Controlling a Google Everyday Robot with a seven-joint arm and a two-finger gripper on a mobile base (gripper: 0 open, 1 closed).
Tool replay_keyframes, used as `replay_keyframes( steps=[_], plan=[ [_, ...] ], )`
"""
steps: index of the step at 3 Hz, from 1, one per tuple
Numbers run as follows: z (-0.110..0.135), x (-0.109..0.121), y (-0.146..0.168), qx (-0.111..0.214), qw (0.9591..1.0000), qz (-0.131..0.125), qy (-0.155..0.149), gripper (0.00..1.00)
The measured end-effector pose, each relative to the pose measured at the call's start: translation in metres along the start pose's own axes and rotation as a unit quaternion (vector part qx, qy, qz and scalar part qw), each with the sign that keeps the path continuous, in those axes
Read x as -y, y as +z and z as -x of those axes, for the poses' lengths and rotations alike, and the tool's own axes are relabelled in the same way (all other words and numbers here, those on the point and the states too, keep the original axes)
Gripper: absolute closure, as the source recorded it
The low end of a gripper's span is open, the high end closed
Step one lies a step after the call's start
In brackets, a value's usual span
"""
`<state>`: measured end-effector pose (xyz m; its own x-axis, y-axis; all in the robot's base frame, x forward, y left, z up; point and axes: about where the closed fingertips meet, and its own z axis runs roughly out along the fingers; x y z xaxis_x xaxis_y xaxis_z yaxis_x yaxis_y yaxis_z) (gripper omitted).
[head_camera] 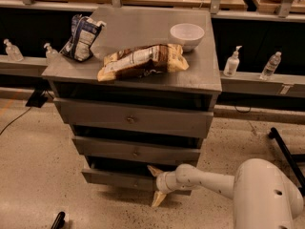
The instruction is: Open bottom drawer
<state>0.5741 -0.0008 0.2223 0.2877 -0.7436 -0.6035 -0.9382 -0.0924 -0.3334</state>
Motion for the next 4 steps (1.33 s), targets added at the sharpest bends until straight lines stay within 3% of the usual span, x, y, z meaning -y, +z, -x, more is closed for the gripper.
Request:
replay_keyframes(
  steps=[1,2,3,4],
  plan=[
    [-0.028,0.010,0.005,-0.016,0.9995,0.003,0.027,0.09],
    [-0.042,0.016,0.009,-0.020,0.9990,0.003,0.041,0.10],
    [-0.039,0.018,0.015,-0.008,0.9991,0.015,0.040,0.11],
    [-0.041,0.002,0.031,-0.004,0.9971,0.053,0.054,0.24]
  ],
)
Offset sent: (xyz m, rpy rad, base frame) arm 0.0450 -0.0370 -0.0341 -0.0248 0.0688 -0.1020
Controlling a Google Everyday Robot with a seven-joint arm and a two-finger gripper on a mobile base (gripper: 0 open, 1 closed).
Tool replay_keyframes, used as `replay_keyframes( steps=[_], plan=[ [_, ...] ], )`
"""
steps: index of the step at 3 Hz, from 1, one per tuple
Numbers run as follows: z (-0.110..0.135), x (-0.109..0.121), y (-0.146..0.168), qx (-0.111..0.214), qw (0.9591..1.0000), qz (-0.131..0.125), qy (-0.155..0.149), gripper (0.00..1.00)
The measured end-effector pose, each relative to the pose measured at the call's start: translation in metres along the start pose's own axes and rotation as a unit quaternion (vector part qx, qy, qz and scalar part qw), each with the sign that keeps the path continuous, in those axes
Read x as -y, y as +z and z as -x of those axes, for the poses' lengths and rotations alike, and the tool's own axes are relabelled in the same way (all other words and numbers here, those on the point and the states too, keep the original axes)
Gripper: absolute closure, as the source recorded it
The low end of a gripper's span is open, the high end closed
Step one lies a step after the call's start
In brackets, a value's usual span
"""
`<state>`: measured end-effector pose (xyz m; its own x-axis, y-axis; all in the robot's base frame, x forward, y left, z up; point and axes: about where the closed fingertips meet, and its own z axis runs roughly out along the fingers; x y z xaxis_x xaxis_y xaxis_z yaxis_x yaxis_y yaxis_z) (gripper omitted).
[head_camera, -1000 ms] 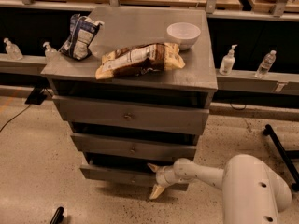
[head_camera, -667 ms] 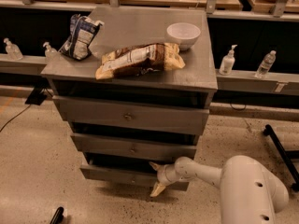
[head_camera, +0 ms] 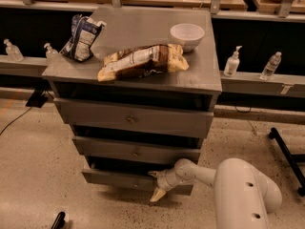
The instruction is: Open bottom drawer
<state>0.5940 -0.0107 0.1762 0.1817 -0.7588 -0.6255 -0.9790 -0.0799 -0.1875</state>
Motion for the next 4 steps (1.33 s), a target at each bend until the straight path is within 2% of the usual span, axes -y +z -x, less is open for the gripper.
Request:
replay_keyframes(
  steps=[1,2,3,4],
  plan=[
    [-0.004,-0.015,0.009,-0.002,0.9995,0.026,0.017,0.25],
    [-0.001,-0.018,0.007,-0.001,0.9995,0.028,0.016,0.25],
    [0.010,-0.038,0.003,0.009,0.9990,0.041,0.013,0.25],
    [0.012,-0.040,0.002,0.010,0.9990,0.043,0.012,0.25]
  ],
)
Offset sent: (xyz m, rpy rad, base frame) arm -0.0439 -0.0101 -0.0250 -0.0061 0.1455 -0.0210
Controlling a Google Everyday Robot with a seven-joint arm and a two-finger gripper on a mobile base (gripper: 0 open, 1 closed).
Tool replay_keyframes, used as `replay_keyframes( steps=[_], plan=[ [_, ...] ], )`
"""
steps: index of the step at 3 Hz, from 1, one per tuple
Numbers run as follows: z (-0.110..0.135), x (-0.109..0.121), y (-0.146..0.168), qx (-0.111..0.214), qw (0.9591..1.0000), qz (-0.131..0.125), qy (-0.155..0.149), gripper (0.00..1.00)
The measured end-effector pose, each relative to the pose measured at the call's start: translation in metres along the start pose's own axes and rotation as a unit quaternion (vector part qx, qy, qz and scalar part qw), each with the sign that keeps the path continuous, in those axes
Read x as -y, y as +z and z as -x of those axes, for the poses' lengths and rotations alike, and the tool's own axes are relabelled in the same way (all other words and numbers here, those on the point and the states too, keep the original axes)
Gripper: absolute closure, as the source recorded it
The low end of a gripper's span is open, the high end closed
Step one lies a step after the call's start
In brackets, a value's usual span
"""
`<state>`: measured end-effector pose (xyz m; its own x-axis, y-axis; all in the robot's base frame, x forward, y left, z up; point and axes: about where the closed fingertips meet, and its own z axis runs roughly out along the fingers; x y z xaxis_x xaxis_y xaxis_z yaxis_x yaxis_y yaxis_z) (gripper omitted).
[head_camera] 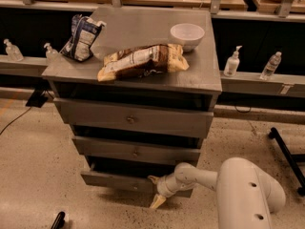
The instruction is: Open bottom drawer
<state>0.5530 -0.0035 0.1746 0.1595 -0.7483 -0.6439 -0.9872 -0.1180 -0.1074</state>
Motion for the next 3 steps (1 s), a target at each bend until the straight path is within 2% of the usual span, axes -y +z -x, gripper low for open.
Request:
replay_keyframes(
  steps=[1,2,3],
  plan=[
    [0.010,-0.010,-0.002,0.008,0.9999,0.010,-0.007,0.25],
    [0.035,-0.022,-0.012,0.021,0.9987,0.019,-0.042,0.14],
    [0.060,-0.018,-0.026,0.031,0.9950,-0.005,-0.095,0.01]
  ],
)
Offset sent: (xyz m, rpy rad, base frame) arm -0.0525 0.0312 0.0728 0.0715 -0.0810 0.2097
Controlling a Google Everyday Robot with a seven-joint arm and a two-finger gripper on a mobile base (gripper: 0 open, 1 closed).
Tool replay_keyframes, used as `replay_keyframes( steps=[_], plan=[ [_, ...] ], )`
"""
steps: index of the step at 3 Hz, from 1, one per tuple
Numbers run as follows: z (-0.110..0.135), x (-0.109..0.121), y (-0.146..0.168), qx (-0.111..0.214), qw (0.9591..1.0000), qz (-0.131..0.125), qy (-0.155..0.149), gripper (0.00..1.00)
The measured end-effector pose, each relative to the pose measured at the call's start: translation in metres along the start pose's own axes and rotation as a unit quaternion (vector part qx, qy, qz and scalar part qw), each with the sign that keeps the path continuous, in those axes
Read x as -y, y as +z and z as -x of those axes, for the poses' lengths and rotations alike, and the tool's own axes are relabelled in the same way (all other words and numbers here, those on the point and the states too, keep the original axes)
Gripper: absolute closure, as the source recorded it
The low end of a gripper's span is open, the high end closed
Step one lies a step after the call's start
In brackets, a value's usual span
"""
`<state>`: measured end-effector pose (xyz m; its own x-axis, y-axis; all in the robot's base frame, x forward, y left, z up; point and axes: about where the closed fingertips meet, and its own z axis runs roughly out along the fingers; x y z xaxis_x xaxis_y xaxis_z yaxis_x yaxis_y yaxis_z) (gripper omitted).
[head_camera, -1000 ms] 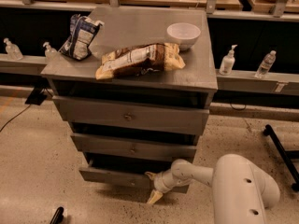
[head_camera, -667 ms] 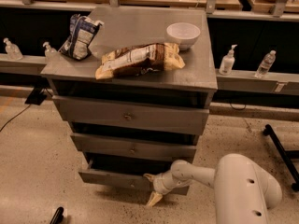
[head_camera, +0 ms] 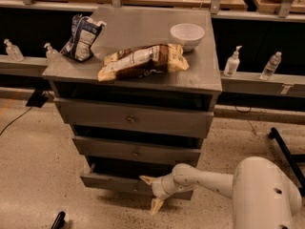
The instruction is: Open bottom drawer
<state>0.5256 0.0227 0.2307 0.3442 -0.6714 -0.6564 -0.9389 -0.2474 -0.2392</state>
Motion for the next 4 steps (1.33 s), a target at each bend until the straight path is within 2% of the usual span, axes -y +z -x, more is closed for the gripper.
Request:
replay_keyframes(
  steps=[1,2,3,4],
  plan=[
    [0.002,0.017,-0.012,-0.002,0.9988,-0.046,-0.016,0.00],
    [-0.020,0.029,-0.011,-0.044,0.9966,-0.069,0.006,0.00],
    [-0.071,0.039,0.000,-0.100,0.9886,-0.084,0.074,0.02],
    [-0.101,0.043,0.008,-0.112,0.9838,-0.085,0.112,0.25]
  ],
)
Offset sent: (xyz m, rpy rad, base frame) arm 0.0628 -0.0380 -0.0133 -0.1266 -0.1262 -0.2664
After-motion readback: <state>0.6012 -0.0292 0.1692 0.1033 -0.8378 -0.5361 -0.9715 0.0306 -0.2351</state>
